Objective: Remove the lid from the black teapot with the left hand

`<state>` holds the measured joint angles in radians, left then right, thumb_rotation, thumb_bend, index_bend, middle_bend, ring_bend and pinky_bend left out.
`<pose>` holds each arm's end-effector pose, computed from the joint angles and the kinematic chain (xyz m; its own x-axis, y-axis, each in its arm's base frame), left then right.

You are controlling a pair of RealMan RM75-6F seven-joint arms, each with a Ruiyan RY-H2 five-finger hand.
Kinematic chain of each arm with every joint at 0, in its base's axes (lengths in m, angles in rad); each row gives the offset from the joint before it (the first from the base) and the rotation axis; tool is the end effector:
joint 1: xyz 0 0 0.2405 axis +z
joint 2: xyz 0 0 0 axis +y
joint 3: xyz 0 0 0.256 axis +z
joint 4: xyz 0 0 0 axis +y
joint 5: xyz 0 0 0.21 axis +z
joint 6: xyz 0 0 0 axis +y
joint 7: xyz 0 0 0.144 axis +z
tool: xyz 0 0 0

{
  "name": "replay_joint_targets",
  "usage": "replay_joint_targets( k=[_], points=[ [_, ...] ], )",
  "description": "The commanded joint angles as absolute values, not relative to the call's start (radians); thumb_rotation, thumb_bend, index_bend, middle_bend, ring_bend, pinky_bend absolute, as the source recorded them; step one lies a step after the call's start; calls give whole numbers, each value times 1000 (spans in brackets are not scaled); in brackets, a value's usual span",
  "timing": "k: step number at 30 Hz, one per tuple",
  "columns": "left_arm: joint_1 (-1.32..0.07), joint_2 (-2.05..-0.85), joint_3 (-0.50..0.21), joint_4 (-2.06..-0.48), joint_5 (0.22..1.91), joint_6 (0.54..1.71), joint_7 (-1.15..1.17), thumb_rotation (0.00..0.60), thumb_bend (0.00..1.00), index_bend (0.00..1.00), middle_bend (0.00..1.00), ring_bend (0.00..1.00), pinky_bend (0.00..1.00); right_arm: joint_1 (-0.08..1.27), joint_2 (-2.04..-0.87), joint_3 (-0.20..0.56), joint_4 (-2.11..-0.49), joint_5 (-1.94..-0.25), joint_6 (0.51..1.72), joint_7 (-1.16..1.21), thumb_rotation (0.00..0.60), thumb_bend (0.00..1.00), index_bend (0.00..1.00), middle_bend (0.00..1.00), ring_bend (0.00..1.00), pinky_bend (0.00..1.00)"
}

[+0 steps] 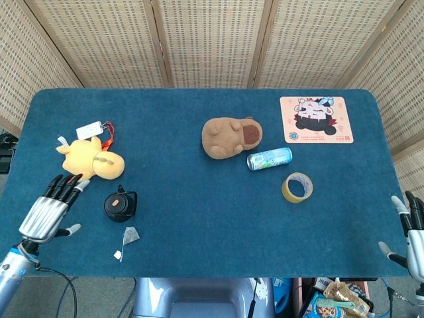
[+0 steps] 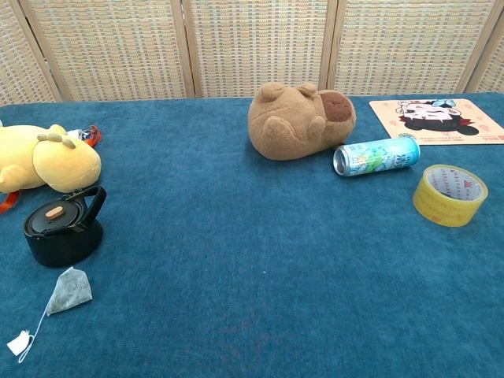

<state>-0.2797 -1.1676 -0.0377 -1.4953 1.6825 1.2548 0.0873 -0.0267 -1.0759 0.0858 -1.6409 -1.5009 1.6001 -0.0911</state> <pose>-0.2839 0.2330 0.1127 0.5990 0.1010 0.7943 0.7669 -0.3576 -0.5329 -0.3172 -0.1523 0.1902 0.4948 0.0951 0.8638 -0.8682 0.0970 0.4867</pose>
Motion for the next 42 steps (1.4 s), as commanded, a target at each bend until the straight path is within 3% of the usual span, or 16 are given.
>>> replay_joint_targets(
  k=[1,11,25,33,42],
  points=[
    [-377,-1218,-27,-1363,1756,1186,77,600,57,0,0,0,0,-24,-1078,88,-1640,-1495,1595,-94,600,0,0,0,0,0],
    [-439,-1318,-41,-1201,1684,1121,56,600,56,0,0,0,0,-19,-1082,88,-1638,-1484,1582,-97,600,0,0,0,0,0],
    [-476,-1450,-34,-1028,1642,1124,60,600,57,0,0,0,0,-10,-1089,87,-1636,-1472,1560,-101,600,0,0,0,0,0],
    [-484,-1494,-15,-1021,1653,1150,64,600,57,0,0,0,0,-9,-1085,88,-1637,-1469,1557,-88,600,0,0,0,0,0],
    [-491,-1492,20,-1141,1686,1172,114,600,57,0,0,0,0,-11,-1075,88,-1638,-1470,1560,-63,600,0,0,0,0,0]
  ],
)
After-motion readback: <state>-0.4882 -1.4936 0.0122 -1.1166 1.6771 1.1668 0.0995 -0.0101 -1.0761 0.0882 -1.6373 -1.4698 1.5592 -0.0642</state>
